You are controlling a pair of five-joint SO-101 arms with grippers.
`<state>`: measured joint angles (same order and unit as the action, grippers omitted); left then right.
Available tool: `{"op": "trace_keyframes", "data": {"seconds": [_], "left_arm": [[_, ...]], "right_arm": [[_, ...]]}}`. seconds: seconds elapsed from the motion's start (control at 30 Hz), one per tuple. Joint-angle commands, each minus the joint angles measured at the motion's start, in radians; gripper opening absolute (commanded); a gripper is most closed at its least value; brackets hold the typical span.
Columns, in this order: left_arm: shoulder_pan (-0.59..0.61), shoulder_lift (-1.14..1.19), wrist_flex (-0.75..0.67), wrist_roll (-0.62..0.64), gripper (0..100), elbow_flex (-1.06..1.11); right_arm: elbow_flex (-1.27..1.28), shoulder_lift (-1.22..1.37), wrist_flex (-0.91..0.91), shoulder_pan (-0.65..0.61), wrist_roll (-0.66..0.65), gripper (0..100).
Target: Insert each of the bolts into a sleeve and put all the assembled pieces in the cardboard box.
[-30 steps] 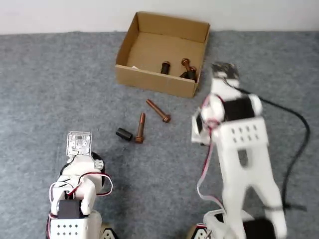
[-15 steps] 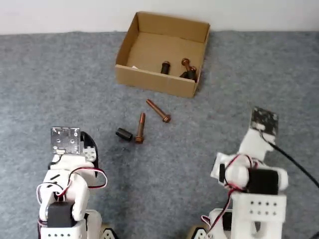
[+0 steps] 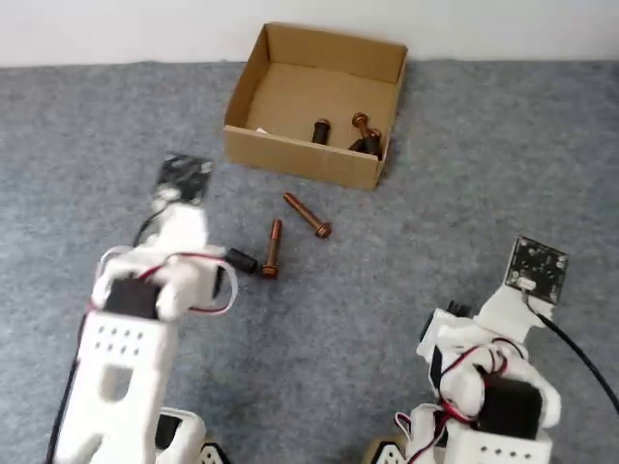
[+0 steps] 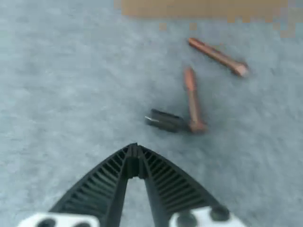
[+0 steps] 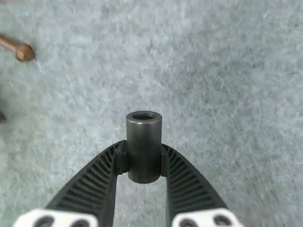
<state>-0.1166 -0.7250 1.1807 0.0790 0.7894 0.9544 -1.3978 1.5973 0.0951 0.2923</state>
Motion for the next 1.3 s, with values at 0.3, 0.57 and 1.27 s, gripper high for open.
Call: {"op": "trace_keyframes", "data": {"seconds": [0.3, 0.57, 1.27], "left_arm": [[-0.155, 0.531, 0.060, 0.011, 0, -0.484], [-0.157, 0.990, 0.267, 0.066, 1, -0.832], [-0.150, 1.478, 0.572, 0.167, 12, -1.455]], "right_arm": [[0.048, -0.124, -0.047, 0.012, -0.020, 0.9], [0.049, -0.131, -0.047, 0.012, -0.020, 0.9], [0.049, -0.133, -0.045, 0.007, -0.021, 0.9]]}}
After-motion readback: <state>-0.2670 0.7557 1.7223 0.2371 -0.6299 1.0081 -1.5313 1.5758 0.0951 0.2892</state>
